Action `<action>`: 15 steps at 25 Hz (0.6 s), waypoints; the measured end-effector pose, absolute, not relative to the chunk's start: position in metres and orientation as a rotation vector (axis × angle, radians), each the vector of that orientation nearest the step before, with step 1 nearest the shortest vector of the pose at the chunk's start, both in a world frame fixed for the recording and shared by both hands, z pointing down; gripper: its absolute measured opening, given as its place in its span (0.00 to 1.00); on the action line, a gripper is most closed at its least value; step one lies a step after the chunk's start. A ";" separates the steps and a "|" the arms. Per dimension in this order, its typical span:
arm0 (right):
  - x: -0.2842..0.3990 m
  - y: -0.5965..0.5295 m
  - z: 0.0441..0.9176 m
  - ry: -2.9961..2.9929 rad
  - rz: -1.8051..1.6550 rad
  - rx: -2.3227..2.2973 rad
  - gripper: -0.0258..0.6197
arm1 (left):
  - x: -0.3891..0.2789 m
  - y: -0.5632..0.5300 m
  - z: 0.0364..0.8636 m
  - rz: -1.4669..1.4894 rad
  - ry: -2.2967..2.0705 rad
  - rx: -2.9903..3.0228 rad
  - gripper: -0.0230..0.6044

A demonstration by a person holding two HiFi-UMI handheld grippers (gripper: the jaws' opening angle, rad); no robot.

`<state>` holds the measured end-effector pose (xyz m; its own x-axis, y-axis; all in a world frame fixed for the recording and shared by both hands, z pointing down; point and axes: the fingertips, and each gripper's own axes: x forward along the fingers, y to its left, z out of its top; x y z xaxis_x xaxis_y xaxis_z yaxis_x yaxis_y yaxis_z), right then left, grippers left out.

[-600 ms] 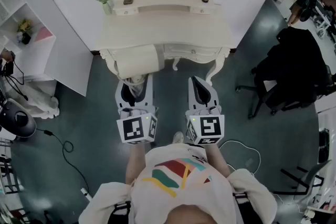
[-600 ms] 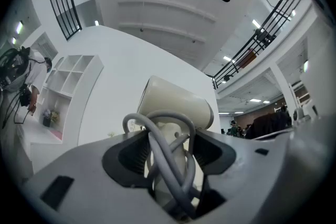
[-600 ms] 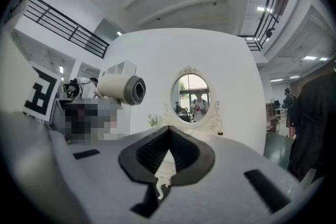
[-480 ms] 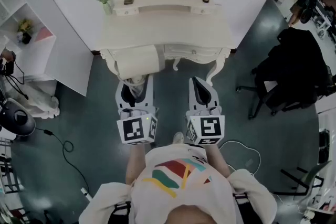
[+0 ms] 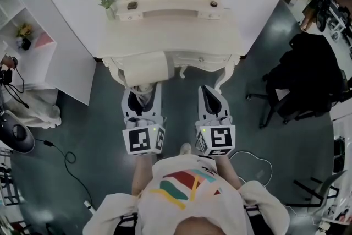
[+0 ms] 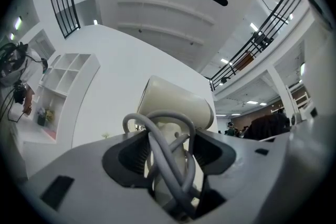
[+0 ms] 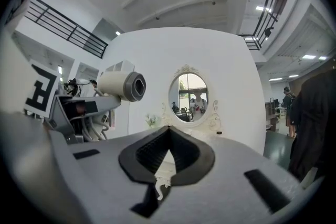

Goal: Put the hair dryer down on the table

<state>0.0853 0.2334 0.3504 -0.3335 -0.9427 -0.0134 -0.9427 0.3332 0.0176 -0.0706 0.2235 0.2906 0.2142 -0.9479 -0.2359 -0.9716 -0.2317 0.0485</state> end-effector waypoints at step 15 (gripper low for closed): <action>0.110 0.217 0.363 2.547 -0.018 -1.805 0.04 | -0.060 0.207 0.294 0.366 1.879 -2.352 0.43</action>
